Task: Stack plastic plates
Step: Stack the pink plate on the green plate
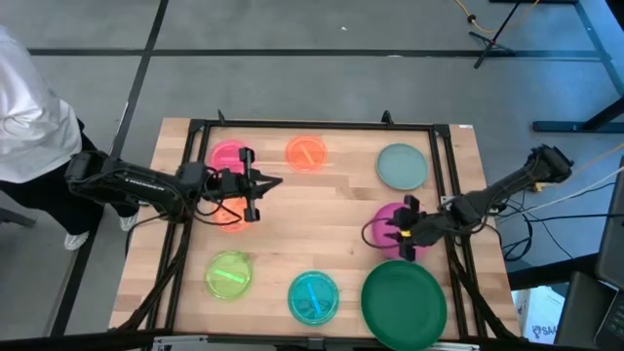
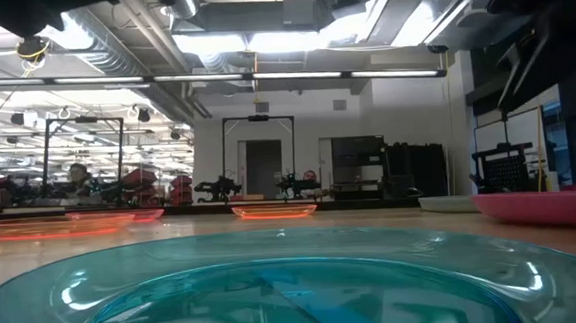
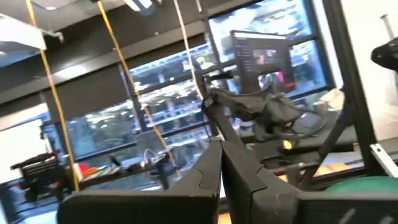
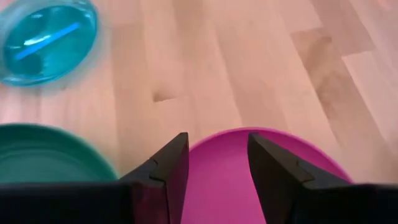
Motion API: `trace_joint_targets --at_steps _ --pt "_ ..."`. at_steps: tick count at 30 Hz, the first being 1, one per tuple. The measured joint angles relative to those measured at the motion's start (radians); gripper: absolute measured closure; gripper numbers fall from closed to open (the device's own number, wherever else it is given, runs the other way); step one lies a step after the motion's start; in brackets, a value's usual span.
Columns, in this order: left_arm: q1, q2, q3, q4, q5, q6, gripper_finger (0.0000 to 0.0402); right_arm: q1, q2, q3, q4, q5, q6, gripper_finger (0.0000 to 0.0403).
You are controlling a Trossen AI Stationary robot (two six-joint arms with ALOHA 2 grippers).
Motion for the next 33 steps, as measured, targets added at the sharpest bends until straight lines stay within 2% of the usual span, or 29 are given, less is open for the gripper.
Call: trace_joint_targets --at_steps 7,17,23,29,33 --pt "0.026 0.014 0.001 -0.005 -0.002 -0.039 0.0395 -0.095 0.052 0.0 0.0 -0.019 -0.129 0.0251" --pt "0.058 0.013 0.001 -0.009 -0.002 -0.11 0.0395 -0.384 0.145 0.0 -0.071 -0.153 -0.497 0.0251" --pt "0.057 0.013 0.001 -0.01 -0.002 -0.105 0.0395 -0.521 0.242 0.0 -0.072 -0.219 -0.633 0.0251" --pt "0.057 0.013 0.001 -0.009 -0.002 -0.105 0.0395 -0.604 0.329 0.0 -0.07 -0.292 -0.741 0.0251" --pt "0.057 0.013 0.001 -0.009 -0.002 -0.105 0.0395 -0.627 0.364 0.0 -0.065 -0.302 -0.778 0.0252"
